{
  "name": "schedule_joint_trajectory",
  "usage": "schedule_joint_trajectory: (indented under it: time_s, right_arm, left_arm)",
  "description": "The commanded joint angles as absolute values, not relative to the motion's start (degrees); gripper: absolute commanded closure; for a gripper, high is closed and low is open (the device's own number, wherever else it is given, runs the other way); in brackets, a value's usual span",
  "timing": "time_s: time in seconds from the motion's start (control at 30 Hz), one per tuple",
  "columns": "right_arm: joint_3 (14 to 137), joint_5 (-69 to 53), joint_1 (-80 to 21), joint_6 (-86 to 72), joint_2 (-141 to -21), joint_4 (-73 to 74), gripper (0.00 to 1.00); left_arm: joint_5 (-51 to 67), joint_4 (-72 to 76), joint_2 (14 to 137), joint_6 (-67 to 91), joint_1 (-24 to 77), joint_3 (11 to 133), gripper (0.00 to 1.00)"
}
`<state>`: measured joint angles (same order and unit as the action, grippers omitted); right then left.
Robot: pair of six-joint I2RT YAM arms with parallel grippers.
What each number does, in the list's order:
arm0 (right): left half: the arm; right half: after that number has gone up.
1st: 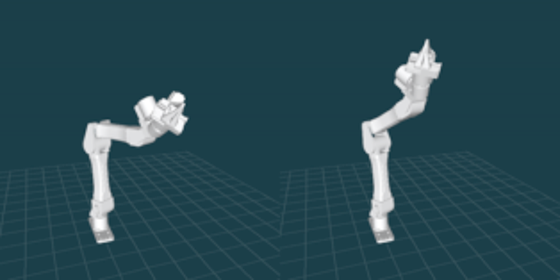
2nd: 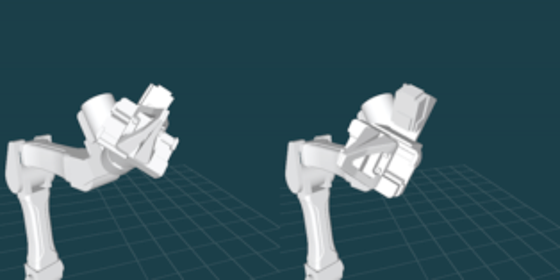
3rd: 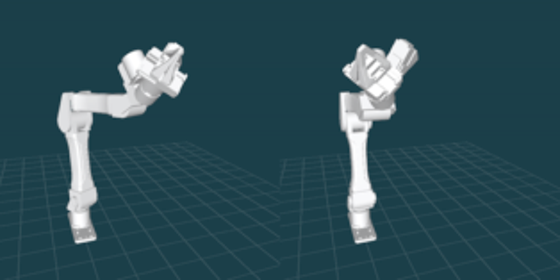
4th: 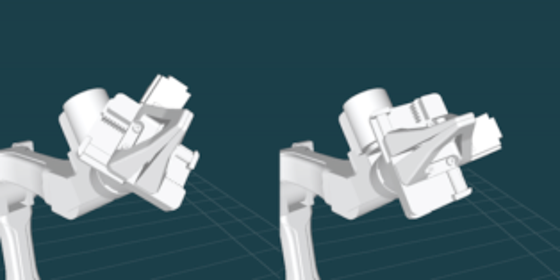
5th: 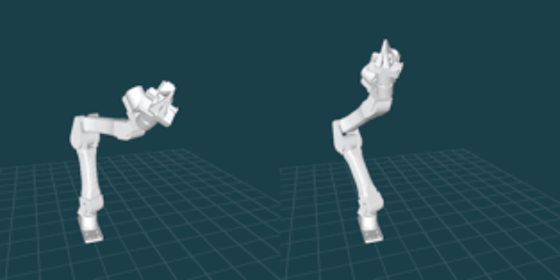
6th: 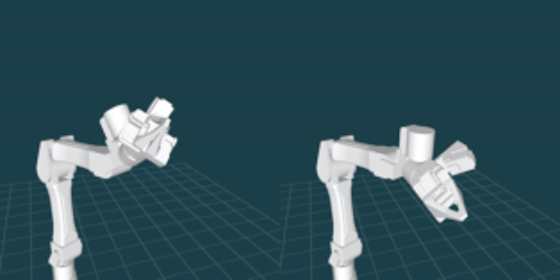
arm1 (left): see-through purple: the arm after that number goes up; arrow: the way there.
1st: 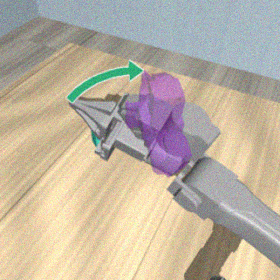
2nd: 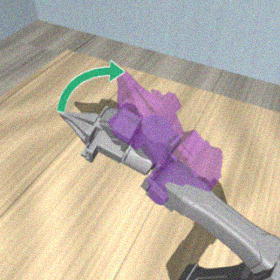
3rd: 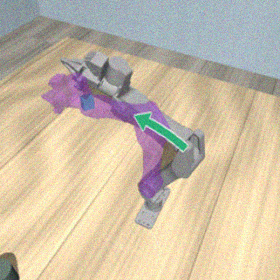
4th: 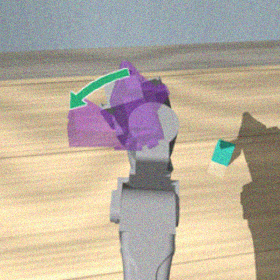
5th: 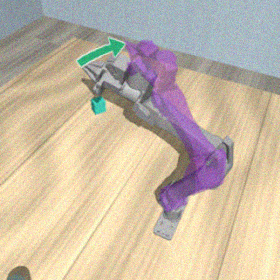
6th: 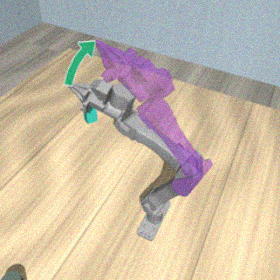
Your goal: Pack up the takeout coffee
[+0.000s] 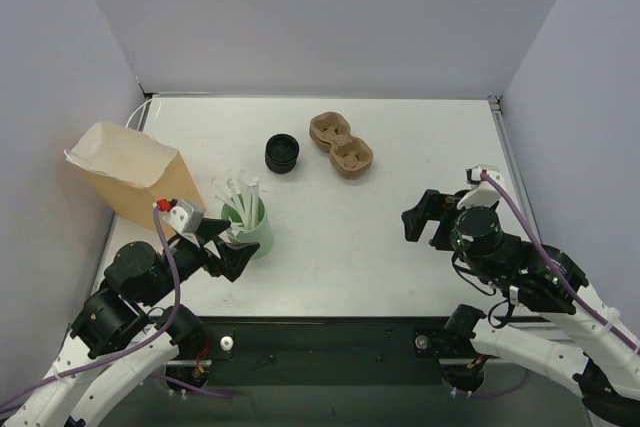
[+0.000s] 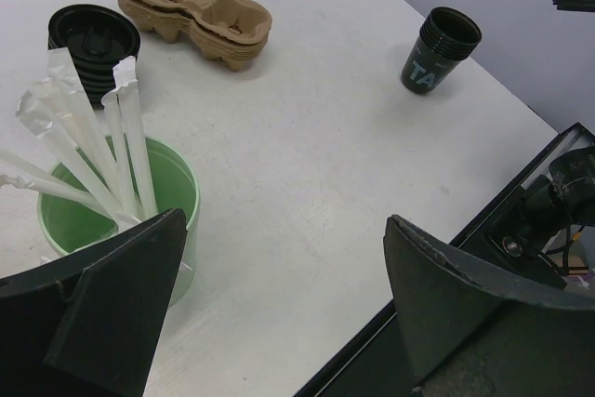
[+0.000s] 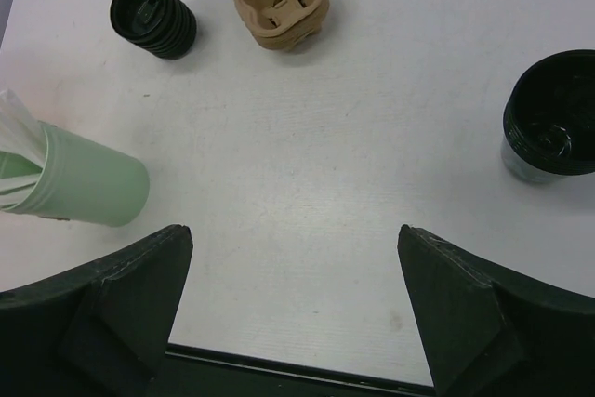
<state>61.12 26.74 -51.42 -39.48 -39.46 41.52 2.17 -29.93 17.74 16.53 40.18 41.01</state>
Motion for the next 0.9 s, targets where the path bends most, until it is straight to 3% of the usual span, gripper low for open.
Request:
schedule_joint_trajectory:
  time_s: [0.0, 0.17, 0.2, 0.3, 0.33, 0.47, 0.63, 0.87]
  right_arm:
    - [59.86, 34.08, -51.15, -41.83, -38.76, 43.06, 0.0]
    - [60.02, 46.03, -49.75, -40.96, -40.51, 46.57, 0.06]
    - [60.81, 48.66, -48.53, -41.13, -41.13, 48.76, 0.12]
    - [62.57, 49.4, -36.25, -39.21, -43.68, 50.36, 0.26]
    - [62.93, 48.61, -30.38, -38.24, -44.9, 50.27, 0.26]
    - [63.63, 39.76, -17.77, -29.48, -48.68, 47.91, 0.31]
    - [63.2, 25.07, -5.29, -25.23, -54.3, 44.04, 0.5]
    - [61.61, 9.41, 8.25, -26.89, -61.16, 41.14, 0.58]
  left_arm:
    - [1.58, -27.25, 17.32, 17.23, 40.43, 41.22, 0.03]
    - [1.76, -27.16, 17.4, 17.05, 40.52, 41.04, 0.03]
    - [1.84, -27.16, 17.32, 17.05, 40.43, 41.04, 0.03]
    - [1.85, -27.16, 17.49, 17.05, 40.52, 41.04, 0.03]
    - [1.76, -27.16, 17.49, 17.05, 40.52, 40.96, 0.03]
    - [2.02, -27.16, 18.02, 17.05, 40.69, 40.96, 0.03]
    - [2.46, -27.25, 18.98, 17.05, 41.04, 41.13, 0.03]
    - [2.72, -27.16, 18.98, 17.05, 41.22, 40.96, 0.03]
